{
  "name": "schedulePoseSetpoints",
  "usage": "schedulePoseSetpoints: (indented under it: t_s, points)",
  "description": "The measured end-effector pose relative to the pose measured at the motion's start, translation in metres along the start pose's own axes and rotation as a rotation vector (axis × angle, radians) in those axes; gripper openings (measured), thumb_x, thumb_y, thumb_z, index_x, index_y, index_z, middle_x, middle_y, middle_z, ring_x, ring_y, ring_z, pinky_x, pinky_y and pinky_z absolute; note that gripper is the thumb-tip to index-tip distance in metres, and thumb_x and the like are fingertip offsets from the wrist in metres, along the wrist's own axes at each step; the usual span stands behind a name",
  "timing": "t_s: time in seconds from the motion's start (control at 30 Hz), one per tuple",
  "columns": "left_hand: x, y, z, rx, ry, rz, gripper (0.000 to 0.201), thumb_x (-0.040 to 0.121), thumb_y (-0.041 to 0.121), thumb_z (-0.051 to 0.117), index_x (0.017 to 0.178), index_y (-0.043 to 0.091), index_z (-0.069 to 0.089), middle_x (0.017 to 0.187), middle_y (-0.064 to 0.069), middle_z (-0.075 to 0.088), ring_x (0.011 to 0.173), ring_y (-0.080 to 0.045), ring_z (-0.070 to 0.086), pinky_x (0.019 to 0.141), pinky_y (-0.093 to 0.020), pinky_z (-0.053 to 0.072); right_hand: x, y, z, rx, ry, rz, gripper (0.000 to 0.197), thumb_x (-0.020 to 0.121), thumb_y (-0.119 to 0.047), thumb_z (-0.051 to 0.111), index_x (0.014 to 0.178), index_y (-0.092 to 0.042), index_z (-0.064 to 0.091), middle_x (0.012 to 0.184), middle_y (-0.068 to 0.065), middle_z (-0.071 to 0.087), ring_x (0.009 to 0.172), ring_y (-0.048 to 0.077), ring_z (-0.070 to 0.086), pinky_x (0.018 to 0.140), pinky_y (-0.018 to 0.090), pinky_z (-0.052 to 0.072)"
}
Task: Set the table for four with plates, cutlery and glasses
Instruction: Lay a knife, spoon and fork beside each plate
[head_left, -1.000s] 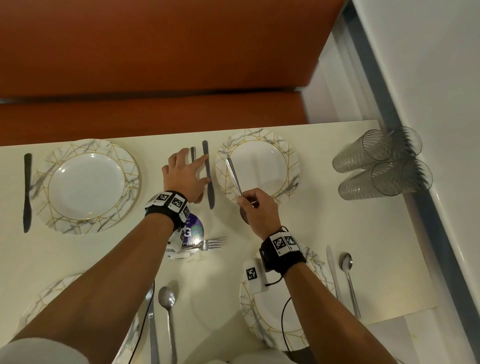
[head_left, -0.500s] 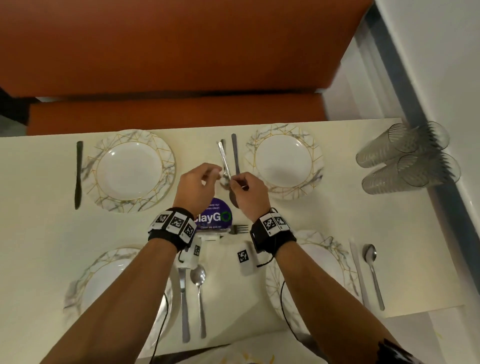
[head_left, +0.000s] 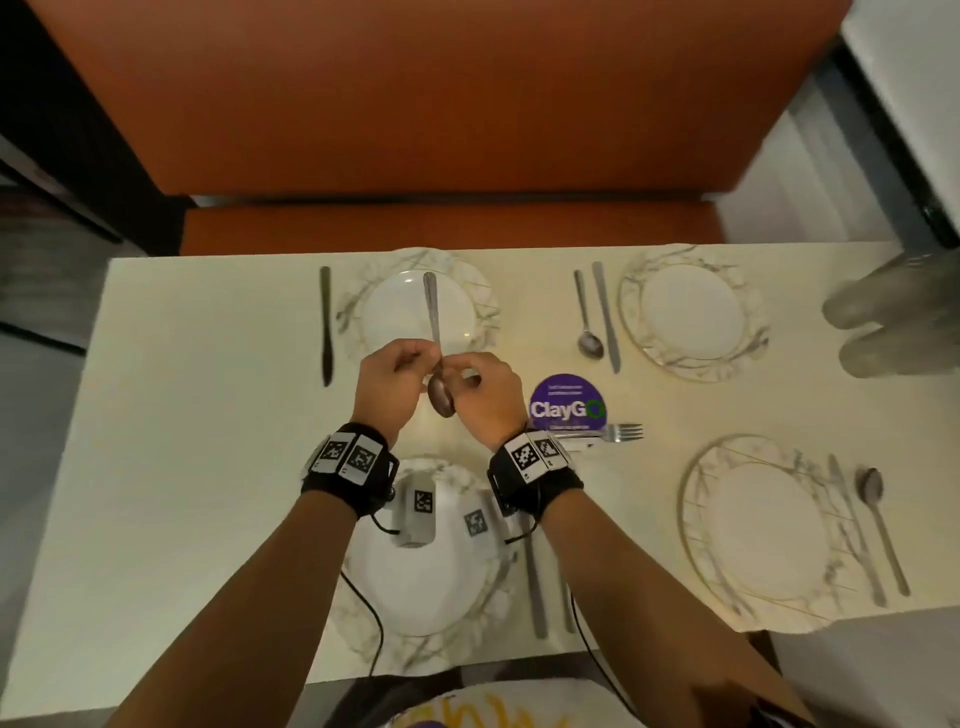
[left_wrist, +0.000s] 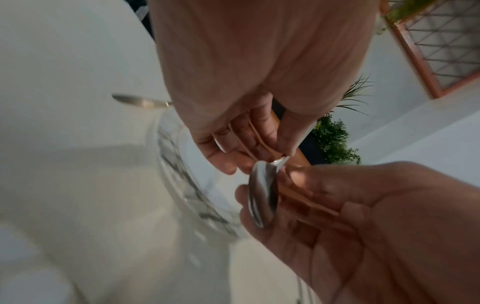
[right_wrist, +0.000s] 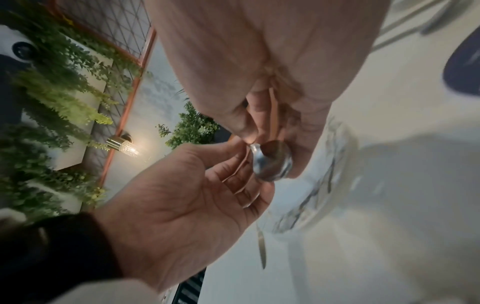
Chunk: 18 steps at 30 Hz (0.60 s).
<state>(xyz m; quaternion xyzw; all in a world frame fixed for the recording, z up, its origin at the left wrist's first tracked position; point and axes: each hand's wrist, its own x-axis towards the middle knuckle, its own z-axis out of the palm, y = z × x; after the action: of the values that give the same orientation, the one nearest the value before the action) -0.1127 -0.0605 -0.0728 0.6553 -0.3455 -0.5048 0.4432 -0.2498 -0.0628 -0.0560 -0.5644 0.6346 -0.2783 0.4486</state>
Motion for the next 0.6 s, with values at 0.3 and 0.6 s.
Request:
schedulePoseSetpoints:
  t_s: [0.3, 0.6]
  points:
    - [0.06, -0.03, -0.143, 0.341, 0.148, -0.117, 0.012, 0.097, 0.018, 0.067, 0.103, 0.013, 0.076, 0.103, -0.008, 0.076, 0.098, -0.028, 0.072, 0.095, -0.044, 0.059, -0.022, -0.014, 0.076, -0.027, -0.081, 0.038, 0.017, 0.092, -0.011, 0.064, 0.1, -0.021, 0.075, 0.112, -0.004, 0.062, 0.079, 0.017, 0.067, 0.085, 0.026, 0.055]
    - [0.105, -0.031, -0.165, 0.793, 0.105, -0.133, 0.018, 0.096, 0.016, 0.063, 0.086, 0.016, 0.079, 0.1, -0.01, 0.077, 0.089, -0.033, 0.068, 0.072, -0.03, 0.048, -0.008, 0.001, 0.069, -0.054, 0.007, 0.114, 0.026, 0.09, -0.011, 0.059, 0.091, -0.032, 0.074, 0.103, -0.009, 0.07, 0.085, 0.018, 0.07, 0.087, 0.037, 0.056]
